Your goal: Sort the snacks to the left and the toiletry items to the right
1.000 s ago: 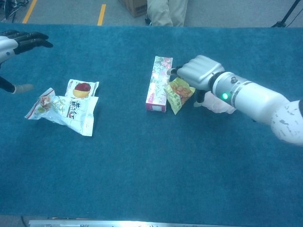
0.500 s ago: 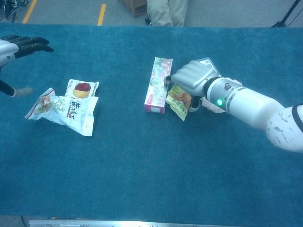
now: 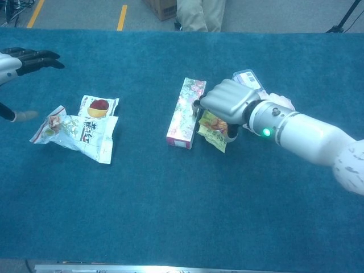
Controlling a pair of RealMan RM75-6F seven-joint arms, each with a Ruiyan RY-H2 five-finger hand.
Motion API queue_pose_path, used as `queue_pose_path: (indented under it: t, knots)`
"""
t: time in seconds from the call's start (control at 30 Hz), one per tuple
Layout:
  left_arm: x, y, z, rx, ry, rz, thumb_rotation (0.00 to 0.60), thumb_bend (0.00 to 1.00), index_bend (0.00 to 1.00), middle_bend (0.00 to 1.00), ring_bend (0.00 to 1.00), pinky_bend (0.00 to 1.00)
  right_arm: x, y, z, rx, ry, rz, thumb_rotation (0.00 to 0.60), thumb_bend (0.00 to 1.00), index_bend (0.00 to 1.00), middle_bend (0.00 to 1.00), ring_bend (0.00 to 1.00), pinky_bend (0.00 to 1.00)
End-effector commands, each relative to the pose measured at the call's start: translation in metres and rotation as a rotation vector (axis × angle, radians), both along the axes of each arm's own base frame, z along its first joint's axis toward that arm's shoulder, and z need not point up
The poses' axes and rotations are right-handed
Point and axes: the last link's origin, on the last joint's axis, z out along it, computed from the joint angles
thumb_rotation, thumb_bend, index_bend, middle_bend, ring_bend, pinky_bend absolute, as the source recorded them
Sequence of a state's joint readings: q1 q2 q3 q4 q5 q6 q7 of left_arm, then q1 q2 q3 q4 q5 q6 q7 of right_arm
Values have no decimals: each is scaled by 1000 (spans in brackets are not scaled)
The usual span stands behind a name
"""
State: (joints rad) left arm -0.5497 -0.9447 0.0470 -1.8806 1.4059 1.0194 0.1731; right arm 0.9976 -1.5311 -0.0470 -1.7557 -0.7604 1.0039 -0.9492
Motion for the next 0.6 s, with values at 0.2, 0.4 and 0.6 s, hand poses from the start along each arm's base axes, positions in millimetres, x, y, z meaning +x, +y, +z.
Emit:
queue_pose_path:
  t: [0.2, 0.4, 0.6]
  knots:
    - [-1, 0, -2, -9, 2, 3, 600, 272, 80, 0, 0, 10, -15, 22, 22, 48, 16, 38, 600, 34, 227, 282, 317, 642]
    - [-1, -1, -4, -16, 7, 8, 600, 272, 80, 0, 0, 10, -15, 28, 34, 54, -9, 45, 600, 33, 227, 283, 318, 642]
    - [-1, -3, -4, -16, 10, 15, 600, 272, 80, 0, 0, 10, -16, 32, 27, 91, 13, 55, 600, 19, 221, 282, 318, 631]
